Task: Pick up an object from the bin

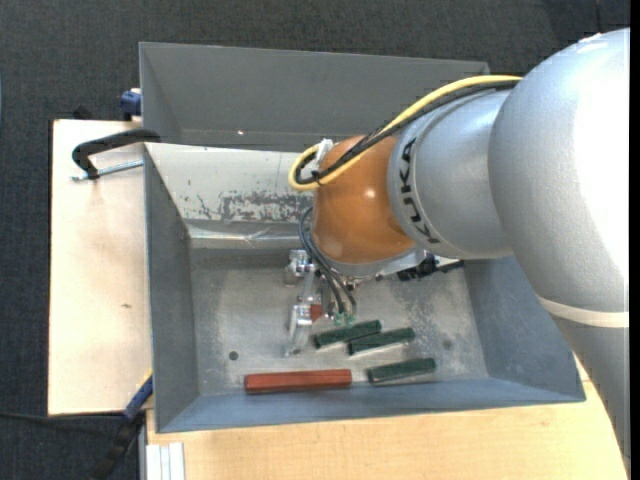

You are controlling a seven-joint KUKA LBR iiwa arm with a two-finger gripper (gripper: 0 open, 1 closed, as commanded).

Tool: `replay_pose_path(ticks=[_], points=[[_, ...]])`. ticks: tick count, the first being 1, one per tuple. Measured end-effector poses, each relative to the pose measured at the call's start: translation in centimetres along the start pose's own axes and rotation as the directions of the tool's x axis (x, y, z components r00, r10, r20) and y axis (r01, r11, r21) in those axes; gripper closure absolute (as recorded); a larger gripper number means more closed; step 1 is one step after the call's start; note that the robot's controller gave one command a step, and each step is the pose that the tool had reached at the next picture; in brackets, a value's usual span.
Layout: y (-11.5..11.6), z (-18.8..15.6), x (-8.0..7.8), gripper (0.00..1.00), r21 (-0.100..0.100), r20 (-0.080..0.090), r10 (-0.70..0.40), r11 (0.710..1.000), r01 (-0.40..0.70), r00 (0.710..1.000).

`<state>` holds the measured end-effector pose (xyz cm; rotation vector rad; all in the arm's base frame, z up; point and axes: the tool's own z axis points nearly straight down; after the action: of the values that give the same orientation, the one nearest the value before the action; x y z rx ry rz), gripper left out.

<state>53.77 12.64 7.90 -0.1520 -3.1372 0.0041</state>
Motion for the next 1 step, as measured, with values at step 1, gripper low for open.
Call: replay_pose_path(ticks=[1], points=[[-1.56, 0.06, -0.38, 0.00, -0.008, 0.001, -0.113, 0.994, 0.113, 0.994]])
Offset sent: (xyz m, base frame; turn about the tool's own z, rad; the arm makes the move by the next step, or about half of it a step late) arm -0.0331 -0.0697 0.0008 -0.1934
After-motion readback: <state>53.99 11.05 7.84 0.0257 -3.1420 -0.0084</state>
